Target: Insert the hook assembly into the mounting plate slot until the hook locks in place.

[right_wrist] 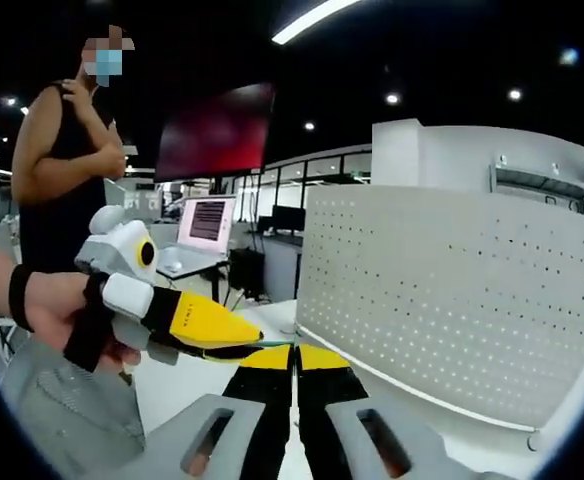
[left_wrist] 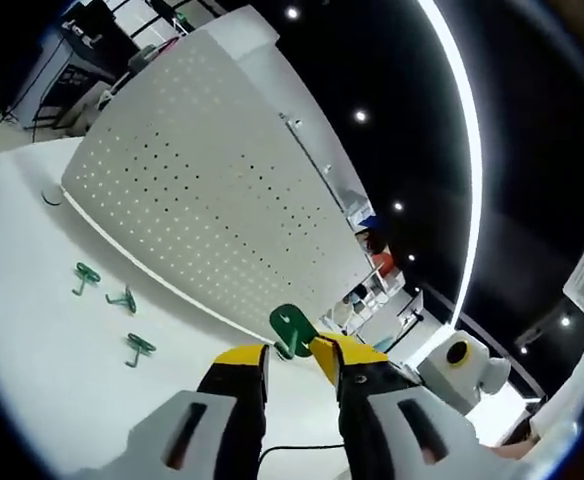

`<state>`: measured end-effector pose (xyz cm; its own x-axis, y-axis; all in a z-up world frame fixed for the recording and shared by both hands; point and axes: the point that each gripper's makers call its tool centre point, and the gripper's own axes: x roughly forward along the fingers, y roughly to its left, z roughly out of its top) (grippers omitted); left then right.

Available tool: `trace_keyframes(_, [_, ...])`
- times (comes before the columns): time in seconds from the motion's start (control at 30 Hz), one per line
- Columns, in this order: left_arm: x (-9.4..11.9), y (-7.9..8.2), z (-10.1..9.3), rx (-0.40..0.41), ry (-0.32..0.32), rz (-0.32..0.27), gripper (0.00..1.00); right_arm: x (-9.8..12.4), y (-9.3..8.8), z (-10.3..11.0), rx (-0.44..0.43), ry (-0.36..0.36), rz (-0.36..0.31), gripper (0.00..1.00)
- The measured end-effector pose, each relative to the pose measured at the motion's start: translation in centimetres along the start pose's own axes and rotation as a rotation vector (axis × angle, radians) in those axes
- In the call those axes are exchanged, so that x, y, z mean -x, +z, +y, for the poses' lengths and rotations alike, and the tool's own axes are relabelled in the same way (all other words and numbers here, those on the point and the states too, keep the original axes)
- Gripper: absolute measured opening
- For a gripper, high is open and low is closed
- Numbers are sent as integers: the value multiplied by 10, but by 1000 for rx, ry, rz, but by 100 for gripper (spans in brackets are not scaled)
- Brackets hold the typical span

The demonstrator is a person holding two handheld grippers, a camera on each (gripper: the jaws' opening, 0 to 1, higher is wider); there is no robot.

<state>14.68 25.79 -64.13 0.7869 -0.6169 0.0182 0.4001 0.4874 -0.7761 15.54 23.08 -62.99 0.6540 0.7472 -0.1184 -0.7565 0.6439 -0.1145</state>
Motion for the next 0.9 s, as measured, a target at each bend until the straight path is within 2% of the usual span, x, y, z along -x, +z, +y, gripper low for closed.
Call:
trace_keyframes(0.23, [2,1,-1,62,-21,-8,18,0,9,4,-1,15,-33,0])
trace_keyframes(0.3, [3,5,-2,84,-35,-27,16,0,11,6,7,22,-40,0])
trace_keyframes(0.47, [2,11,-4,140,-58,-48,16,-1,12,10,7,30,-52,0])
trace_keyframes(0.67, [1,12,-3,176,-64,-60,11,-1,15,10,18,32,-67,0])
trace_keyframes(0.9, [0,12,-2,232,-78,-69,10,-3,16,12,27,39,-81,0])
